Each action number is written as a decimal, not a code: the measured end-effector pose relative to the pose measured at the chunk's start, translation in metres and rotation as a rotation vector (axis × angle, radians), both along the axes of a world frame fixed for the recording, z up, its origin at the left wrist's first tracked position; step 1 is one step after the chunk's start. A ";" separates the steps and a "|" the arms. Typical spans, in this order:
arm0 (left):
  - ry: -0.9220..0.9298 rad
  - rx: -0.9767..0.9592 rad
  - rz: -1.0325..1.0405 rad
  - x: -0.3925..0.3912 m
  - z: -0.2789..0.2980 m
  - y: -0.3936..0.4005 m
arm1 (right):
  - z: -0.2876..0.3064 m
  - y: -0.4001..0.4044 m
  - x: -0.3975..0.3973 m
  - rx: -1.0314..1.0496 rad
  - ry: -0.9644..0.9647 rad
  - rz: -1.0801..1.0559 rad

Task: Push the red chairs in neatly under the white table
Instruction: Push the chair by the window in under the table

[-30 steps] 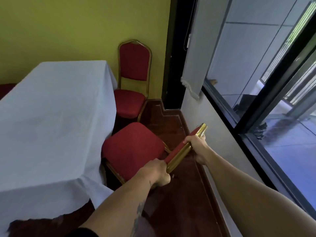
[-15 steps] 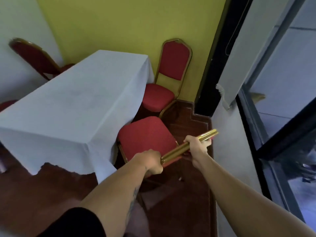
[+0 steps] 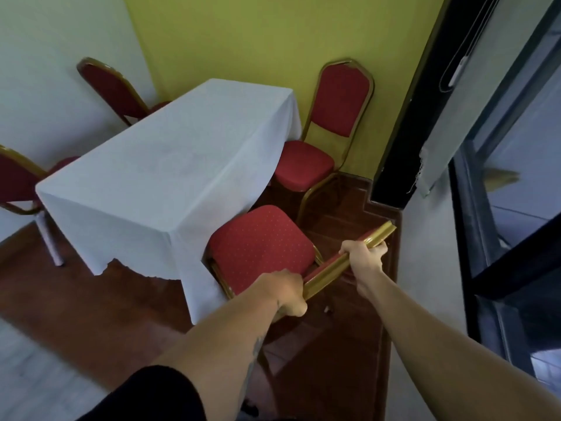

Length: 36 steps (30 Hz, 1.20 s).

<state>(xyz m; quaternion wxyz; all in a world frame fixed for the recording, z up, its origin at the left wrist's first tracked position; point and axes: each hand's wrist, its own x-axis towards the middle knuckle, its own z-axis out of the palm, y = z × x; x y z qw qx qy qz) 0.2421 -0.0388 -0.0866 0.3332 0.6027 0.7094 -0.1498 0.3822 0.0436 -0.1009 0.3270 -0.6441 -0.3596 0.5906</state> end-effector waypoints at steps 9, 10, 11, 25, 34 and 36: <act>-0.048 0.029 0.076 0.008 0.004 0.018 | 0.003 0.038 0.003 -0.049 -0.029 0.081; -0.053 0.035 0.083 0.007 0.004 0.021 | 0.003 0.043 0.001 -0.049 -0.036 0.089; -0.060 0.040 0.089 0.006 0.005 0.025 | 0.003 0.049 -0.001 -0.050 -0.041 0.095; -0.123 0.126 0.108 -0.028 -0.001 0.096 | 0.001 0.142 -0.041 -0.072 -0.109 0.203; -0.139 0.139 0.174 -0.054 -0.004 0.135 | -0.006 0.198 -0.075 -0.084 -0.085 0.314; -0.139 0.143 0.190 -0.059 -0.005 0.140 | -0.008 0.208 -0.082 -0.089 -0.080 0.332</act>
